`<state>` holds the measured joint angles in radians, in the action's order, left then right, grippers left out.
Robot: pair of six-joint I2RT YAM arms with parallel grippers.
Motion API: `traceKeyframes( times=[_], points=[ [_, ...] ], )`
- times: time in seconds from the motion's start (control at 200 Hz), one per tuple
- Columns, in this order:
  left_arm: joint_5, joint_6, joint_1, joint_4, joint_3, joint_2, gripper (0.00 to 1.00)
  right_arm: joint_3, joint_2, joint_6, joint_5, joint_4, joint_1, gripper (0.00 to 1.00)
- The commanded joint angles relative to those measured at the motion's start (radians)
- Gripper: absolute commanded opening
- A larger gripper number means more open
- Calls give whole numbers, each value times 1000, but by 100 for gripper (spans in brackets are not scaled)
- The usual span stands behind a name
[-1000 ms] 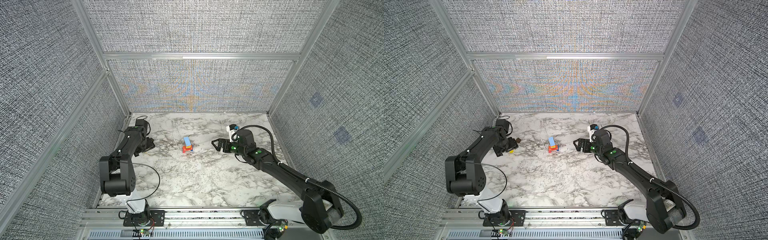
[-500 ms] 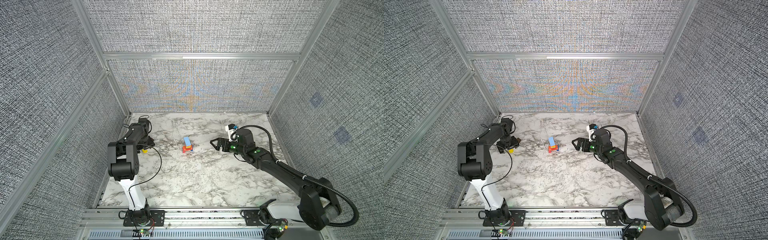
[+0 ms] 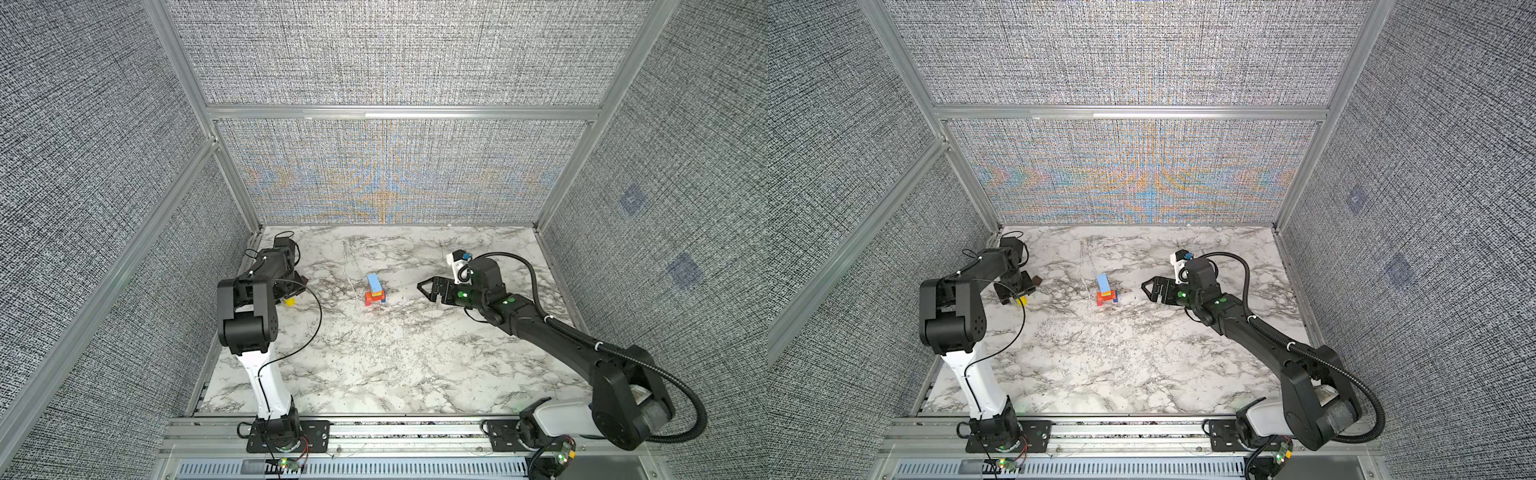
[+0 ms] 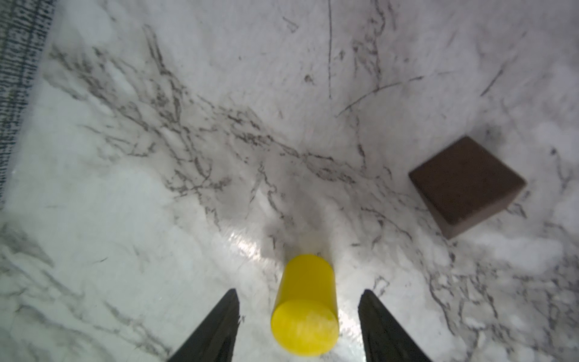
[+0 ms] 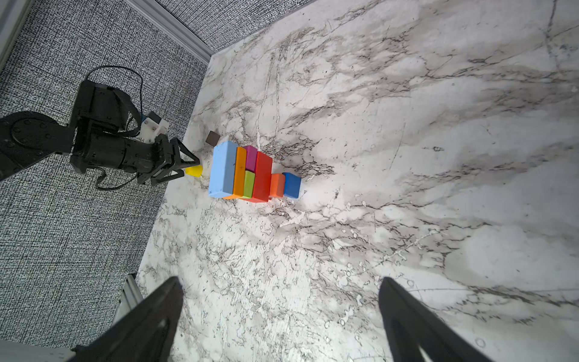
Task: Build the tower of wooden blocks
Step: 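Lower the left gripper and close it on the yellow cylinder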
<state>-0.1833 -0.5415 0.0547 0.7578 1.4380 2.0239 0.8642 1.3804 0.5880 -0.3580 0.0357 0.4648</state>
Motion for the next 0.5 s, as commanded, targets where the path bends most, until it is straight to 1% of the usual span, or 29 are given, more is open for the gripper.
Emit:
traceKeyframes(
  times=[0.0,0.075,0.495],
  points=[
    [5,13,3,-18,21,20,61,6,3,3,-11,34,2,99],
    [10,8,2,-19,27,31,58,12,11,1,-11,28,2,99],
    [27,11,3,-12,-14,7,54,25,35,6,-19,22,6,99]
  ],
)
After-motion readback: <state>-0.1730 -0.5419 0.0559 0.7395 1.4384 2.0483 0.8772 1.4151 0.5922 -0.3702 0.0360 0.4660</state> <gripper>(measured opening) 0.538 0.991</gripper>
